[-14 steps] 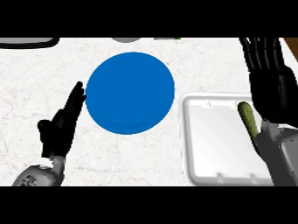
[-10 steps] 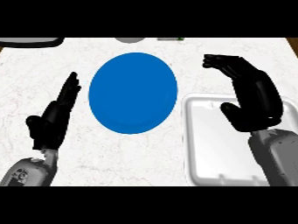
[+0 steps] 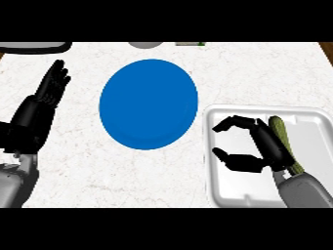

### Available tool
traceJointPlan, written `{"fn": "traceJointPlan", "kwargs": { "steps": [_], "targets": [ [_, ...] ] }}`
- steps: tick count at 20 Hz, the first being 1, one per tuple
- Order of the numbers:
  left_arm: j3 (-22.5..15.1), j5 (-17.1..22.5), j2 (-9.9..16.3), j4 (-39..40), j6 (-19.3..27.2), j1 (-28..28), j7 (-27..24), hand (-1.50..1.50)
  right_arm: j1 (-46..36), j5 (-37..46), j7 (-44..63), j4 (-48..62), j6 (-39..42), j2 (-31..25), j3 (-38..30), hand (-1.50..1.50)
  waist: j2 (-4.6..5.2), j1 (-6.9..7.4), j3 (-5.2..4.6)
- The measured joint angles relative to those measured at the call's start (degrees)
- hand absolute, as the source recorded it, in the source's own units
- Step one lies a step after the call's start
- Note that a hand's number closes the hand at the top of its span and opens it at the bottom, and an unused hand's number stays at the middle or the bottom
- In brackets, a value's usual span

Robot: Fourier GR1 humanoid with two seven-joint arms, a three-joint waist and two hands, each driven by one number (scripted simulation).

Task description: Pick the squash from the tray and place it in the plate

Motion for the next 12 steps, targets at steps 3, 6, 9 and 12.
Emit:
{"fn": "traceJointPlan", "kwargs": {
  "steps": [3,6,9,12],
  "targets": [
    [1.93,1.39,0.90,0.20,-1.59,-0.17,-0.17,0.00,4.67,-1.80,-7.21,2.15,-2.87,3.27,-1.56,-1.50,0.03,-0.13,0.14],
    [2.99,1.56,0.95,0.74,-2.76,-1.17,0.16,0.00,8.12,-3.77,-13.08,1.65,-2.70,3.67,-3.85,-1.50,-0.01,-0.28,0.18],
    [4.69,2.40,1.94,-0.10,-4.59,-0.67,1.06,0.00,10.06,-4.12,-13.78,-2.97,-2.58,1.44,-6.60,-1.50,-0.11,-0.32,0.18],
    [4.80,1.94,1.25,-0.33,-4.76,-0.43,0.87,0.00,9.32,-2.73,-8.76,-7.84,-1.79,-2.67,-8.75,-1.50,-0.17,-0.44,0.14]
  ]
}}
